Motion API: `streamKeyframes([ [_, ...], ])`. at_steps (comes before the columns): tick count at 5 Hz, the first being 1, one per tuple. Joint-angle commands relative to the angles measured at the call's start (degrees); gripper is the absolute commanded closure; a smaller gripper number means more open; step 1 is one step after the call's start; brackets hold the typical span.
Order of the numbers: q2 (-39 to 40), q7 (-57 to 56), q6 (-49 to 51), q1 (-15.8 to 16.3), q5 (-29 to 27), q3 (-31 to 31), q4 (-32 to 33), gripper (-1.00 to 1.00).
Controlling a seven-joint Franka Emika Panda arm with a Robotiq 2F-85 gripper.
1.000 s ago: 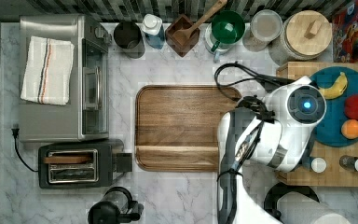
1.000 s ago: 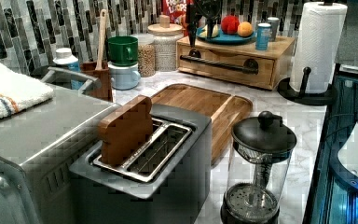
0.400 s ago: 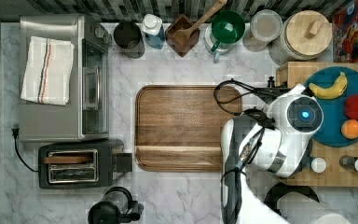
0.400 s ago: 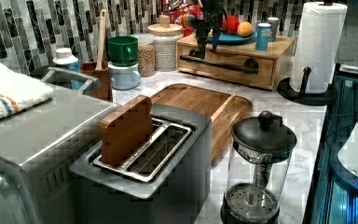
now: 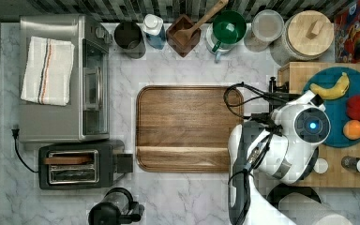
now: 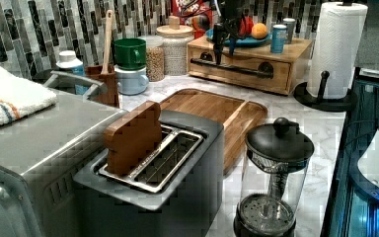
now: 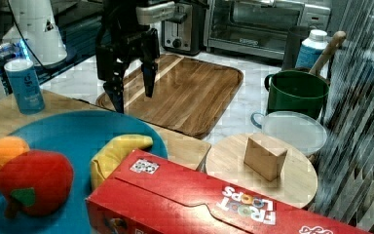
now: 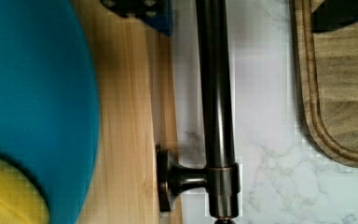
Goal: Open the drawer.
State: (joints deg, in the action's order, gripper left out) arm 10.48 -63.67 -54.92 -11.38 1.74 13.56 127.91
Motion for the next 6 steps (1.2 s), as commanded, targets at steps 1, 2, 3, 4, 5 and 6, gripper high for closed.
streamKeyframes([
  [1, 1.46, 2.58, -8.13, 1.33, 1.93, -0.65, 4.58, -1.0],
  [2, 3.36, -2.5, -10.45, -0.82, -0.18, -1.28, 4.27, -1.0],
  [3, 4.2, -1.61, -10.85, -0.79, 0.4, -1.47, 3.8, -1.0],
  [4, 4.4, -0.03, -11.24, 0.07, -0.1, -1.87, 4.01, -1.0],
  [5, 3.9, 2.95, -9.94, 1.76, -0.54, -2.62, 4.23, -1.0],
  [6, 2.65, 6.39, -8.42, 4.49, -1.13, -3.41, 5.01, -1.0],
])
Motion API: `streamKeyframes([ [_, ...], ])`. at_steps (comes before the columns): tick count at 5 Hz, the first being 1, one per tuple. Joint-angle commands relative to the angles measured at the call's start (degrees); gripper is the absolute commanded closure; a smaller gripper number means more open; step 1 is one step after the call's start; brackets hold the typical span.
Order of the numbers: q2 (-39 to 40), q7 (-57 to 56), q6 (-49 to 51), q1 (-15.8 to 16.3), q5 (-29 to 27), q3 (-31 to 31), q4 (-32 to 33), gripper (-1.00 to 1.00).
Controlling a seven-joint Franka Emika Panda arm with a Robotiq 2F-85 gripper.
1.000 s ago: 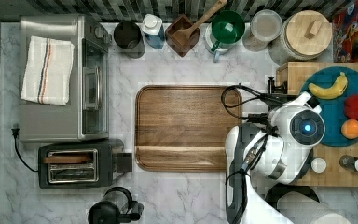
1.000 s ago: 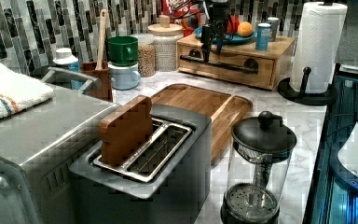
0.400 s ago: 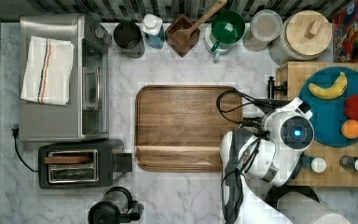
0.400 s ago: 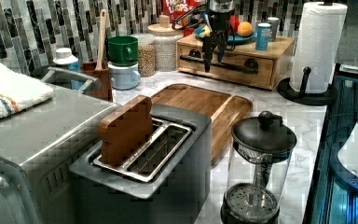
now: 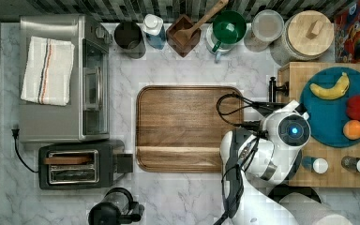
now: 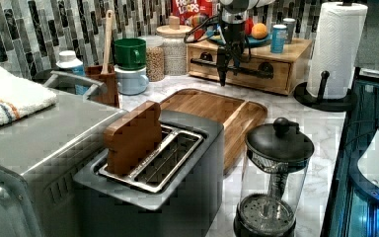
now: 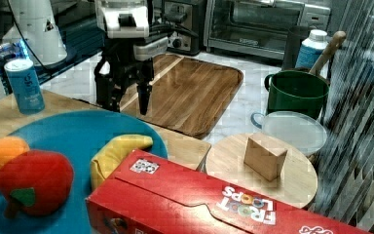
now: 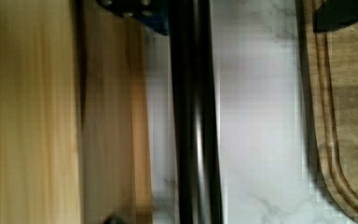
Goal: Open the drawer.
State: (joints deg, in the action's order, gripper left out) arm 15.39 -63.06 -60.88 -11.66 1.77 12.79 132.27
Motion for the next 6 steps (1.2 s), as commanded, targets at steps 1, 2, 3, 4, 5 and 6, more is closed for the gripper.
streamKeyframes([
  [1, -2.4, 8.69, -4.67, 7.01, -1.72, -4.57, 2.62, -1.0],
  [2, -2.96, 12.41, -8.31, 10.05, -1.35, -6.15, 5.5, -1.0],
  [3, -3.63, 14.48, -11.45, 11.34, -0.68, -8.76, 8.8, -1.0],
  [4, -5.66, 18.49, -11.76, 13.77, -0.67, -11.01, 11.82, -1.0],
  [5, -8.12, 22.14, -9.43, 16.07, -0.03, -12.22, 13.17, -1.0],
  [6, -8.35, 27.33, -10.1, 17.58, 3.99, -12.72, 13.74, -1.0],
])
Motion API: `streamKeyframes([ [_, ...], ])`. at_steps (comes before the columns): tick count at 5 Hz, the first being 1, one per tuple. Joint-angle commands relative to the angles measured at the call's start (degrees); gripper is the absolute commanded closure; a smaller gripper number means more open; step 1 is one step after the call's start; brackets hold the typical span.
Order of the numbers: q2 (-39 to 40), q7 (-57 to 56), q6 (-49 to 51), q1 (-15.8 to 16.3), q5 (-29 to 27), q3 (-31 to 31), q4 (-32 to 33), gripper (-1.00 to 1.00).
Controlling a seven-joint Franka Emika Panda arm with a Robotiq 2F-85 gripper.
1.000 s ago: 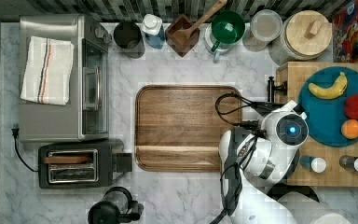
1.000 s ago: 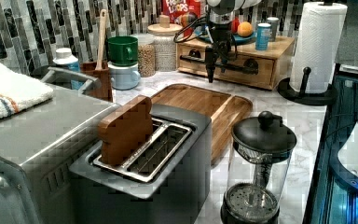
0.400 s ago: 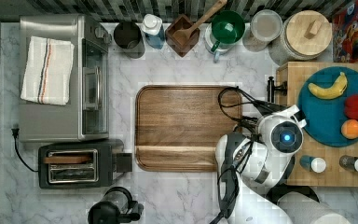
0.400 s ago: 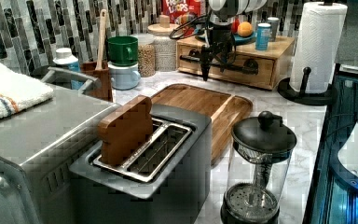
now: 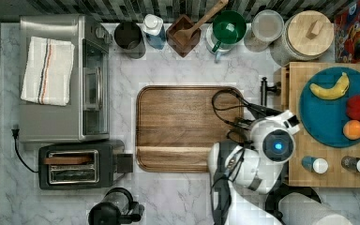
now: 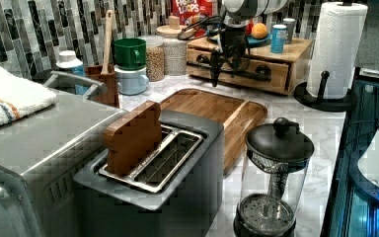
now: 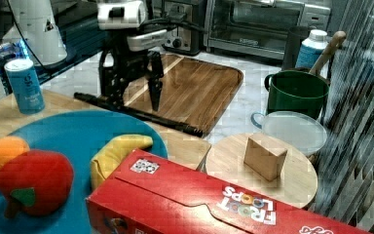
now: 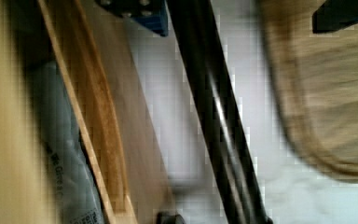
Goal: Open the drawer.
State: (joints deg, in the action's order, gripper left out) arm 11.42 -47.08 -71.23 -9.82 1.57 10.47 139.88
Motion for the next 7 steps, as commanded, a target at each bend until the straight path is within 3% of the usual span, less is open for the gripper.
streamKeyframes([
  [1, -3.0, 12.62, -1.86, 15.59, 5.87, -10.74, 5.82, -1.0],
  [2, -3.5, 14.66, -2.51, 16.8, 8.13, -9.68, 6.23, -1.0],
  [3, -4.4, 13.6, -1.49, 15.92, 5.81, -10.19, 5.86, -1.0],
  [4, -5.73, 9.69, 1.92, 14.16, 0.09, -11.17, 4.32, -1.0],
  [7, -5.73, 9.78, 1.93, 13.63, 0.22, -11.68, 4.32, -1.0],
])
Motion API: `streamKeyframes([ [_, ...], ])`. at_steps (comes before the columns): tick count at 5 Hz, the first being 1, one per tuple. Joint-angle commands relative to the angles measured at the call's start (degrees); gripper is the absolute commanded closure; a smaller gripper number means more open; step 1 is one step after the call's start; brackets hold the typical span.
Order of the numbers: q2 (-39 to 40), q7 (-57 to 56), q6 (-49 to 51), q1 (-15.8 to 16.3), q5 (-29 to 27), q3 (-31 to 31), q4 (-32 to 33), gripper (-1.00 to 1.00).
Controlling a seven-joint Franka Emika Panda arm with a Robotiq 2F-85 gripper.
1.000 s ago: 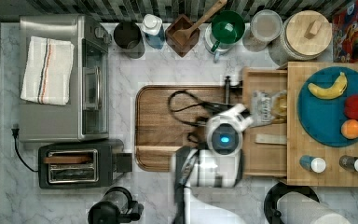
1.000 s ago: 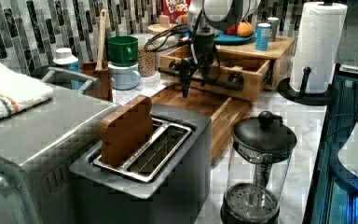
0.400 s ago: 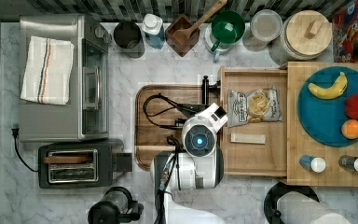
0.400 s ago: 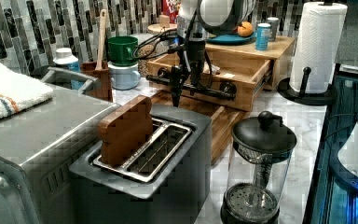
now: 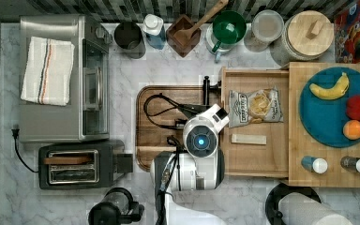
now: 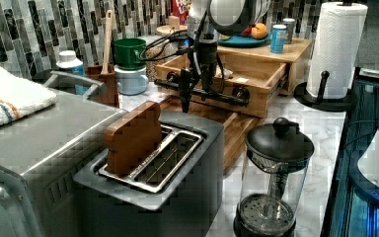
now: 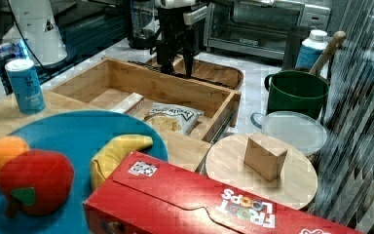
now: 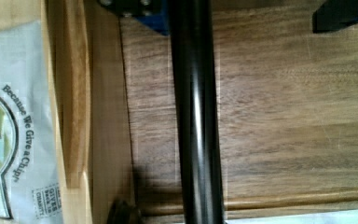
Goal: Open the drawer.
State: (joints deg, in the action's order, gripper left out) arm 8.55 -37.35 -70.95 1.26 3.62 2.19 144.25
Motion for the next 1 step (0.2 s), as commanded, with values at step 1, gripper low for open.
streamKeyframes([
  [1, -2.86, 0.05, 1.65, 2.56, -1.83, -3.39, -0.04, -1.0],
])
